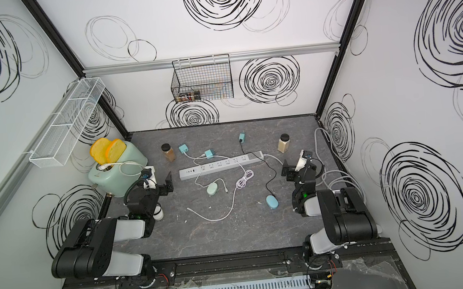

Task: Charge the bluetooth headset
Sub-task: Pick up the plug from the center of the board.

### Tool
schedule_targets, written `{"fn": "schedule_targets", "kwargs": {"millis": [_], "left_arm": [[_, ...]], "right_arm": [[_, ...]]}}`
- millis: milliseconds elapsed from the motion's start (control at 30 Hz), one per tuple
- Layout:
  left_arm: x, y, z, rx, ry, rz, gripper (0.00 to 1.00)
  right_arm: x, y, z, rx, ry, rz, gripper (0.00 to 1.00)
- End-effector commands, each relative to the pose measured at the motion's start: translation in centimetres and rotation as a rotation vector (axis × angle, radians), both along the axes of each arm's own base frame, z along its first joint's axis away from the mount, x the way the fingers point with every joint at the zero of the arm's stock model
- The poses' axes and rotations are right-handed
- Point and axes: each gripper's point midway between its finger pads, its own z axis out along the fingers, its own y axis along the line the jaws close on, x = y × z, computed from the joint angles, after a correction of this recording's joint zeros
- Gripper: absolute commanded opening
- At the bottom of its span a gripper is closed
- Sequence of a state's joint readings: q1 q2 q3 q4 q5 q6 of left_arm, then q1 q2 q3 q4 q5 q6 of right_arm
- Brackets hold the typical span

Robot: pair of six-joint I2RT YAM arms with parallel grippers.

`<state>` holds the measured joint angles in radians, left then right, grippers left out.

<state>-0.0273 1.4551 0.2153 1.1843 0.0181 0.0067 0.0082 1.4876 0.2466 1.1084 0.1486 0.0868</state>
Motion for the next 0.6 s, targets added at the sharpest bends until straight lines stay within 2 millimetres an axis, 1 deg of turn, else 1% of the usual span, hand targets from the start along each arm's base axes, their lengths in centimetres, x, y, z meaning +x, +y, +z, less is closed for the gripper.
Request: {"fn": "schedule_targets", "kwargs": {"millis": [0,67,100,133,167,200,233,267,333,367,400,433,467,533,567], "left_arm": [[0.3,0.2,1.6,-0.016,-0.066,-0.001,0.96],[0.2,0.2,1.8,-0.019,-0.075,0.007,0.97],[0.1,0.5,2.7,-0.026,-0.100,0.029,1.00],[0.0,0.7,3.5,-0.019,-0.096,0.045,0.99],[0.0,0.6,4.2,-0.002,-0.082,0.071,0.98],[-0.1,0.6,5.6,0.004,-0.083,0.120,0.97],[-0.4,0.3,7.5,-0.018,-0.109,0.144,0.96],[-0.5,-0.4,8.8,-0.037,-0.128,0.135,0.94],[-0.6,-3.0,11.9,-0.053,-0.172,0.083,0.92],[-0.4,-4.5,13.0,-0.050,-0.182,0.049,0.92],[0.1,-6.3,14.1,-0.046,-0.180,0.003,0.92],[0.8,-8.2,14.6,-0.033,-0.157,-0.051,0.93],[1.5,-9.6,15.0,-0.019,-0.132,-0.089,0.94],[2.9,-12.1,14.4,0.005,-0.031,-0.134,0.94],[3.2,-13.1,14.3,0.001,-0.004,-0.151,0.95]], "right_arm": [[0.0,0.0,0.7,0.007,-0.032,0.003,0.98],[-0.1,0.0,1.1,-0.004,-0.045,-0.001,0.98],[-0.1,0.2,2.2,-0.034,-0.074,0.016,0.98],[-0.1,0.7,3.8,-0.064,-0.104,0.029,0.98],[0.2,1.1,4.9,-0.080,-0.085,0.030,0.98],[0.8,1.6,6.5,-0.041,-0.054,0.034,0.98],[1.4,2.2,8.4,0.011,-0.047,0.053,0.99],[1.9,3.0,9.6,0.043,-0.030,0.086,0.97],[2.8,5.6,12.0,0.075,-0.017,0.177,0.92],[3.1,7.1,12.6,0.078,-0.008,0.220,0.92],[3.4,8.9,13.0,0.086,0.007,0.276,0.90],[3.7,10.9,13.0,0.095,0.024,0.344,0.88],[4.0,12.7,12.9,0.106,0.039,0.406,0.85],[4.6,16.6,12.3,0.139,0.093,0.522,0.80],[5.0,17.9,11.9,0.150,0.117,0.558,0.80]]}}
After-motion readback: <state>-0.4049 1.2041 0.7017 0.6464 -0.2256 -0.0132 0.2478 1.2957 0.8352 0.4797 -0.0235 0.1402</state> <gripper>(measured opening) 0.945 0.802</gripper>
